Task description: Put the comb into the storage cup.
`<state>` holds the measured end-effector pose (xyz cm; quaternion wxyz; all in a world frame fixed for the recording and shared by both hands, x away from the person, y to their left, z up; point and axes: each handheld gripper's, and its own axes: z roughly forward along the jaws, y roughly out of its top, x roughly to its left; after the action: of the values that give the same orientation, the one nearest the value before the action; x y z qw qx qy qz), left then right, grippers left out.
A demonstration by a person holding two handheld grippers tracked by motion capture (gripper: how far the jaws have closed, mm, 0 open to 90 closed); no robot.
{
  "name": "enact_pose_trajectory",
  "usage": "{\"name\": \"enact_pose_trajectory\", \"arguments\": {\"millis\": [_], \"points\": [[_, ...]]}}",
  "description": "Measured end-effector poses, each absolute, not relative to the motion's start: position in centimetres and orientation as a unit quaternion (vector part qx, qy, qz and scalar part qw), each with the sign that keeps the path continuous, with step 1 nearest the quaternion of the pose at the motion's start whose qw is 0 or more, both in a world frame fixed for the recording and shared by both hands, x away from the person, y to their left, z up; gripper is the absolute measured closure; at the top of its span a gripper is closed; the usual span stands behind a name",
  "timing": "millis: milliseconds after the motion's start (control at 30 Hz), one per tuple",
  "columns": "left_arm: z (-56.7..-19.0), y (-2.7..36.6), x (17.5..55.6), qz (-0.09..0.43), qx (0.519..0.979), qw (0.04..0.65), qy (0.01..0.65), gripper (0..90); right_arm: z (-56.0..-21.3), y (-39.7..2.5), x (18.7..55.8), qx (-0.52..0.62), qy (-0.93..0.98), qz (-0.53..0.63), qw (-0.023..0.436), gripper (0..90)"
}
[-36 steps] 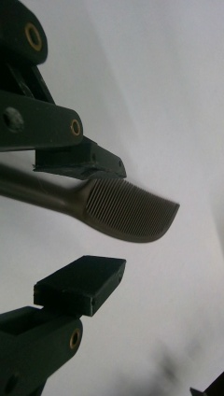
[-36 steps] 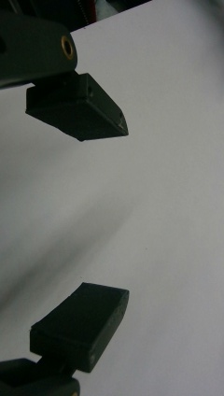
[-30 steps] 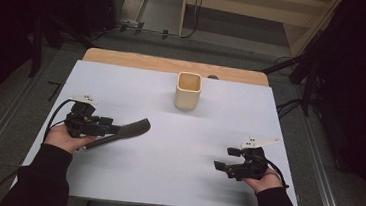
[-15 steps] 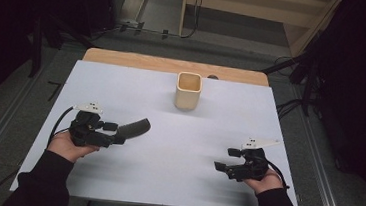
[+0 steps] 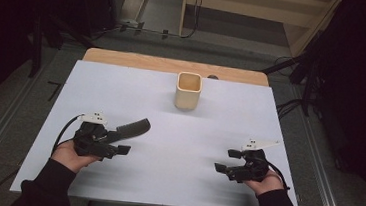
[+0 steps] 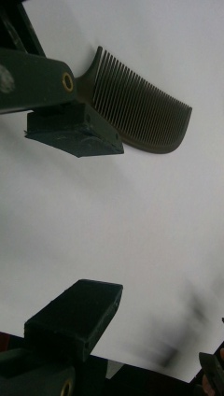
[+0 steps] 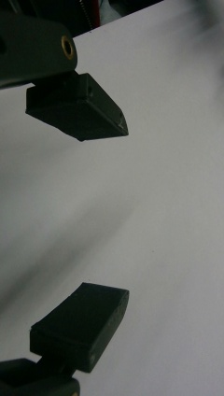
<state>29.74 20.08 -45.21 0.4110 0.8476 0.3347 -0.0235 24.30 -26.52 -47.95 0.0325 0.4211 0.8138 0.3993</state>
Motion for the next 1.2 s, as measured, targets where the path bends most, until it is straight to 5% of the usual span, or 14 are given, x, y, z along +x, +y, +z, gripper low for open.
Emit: {"name": "enact_pose_trajectory", "arguments": {"millis": [1200], "points": [[-43.6,22.3,31.0,0.025,0.844,0.409,0.345,28.2,-48.1,-26.5,24.3,0.420,0.816,0.396,0.030,17.2]]}}
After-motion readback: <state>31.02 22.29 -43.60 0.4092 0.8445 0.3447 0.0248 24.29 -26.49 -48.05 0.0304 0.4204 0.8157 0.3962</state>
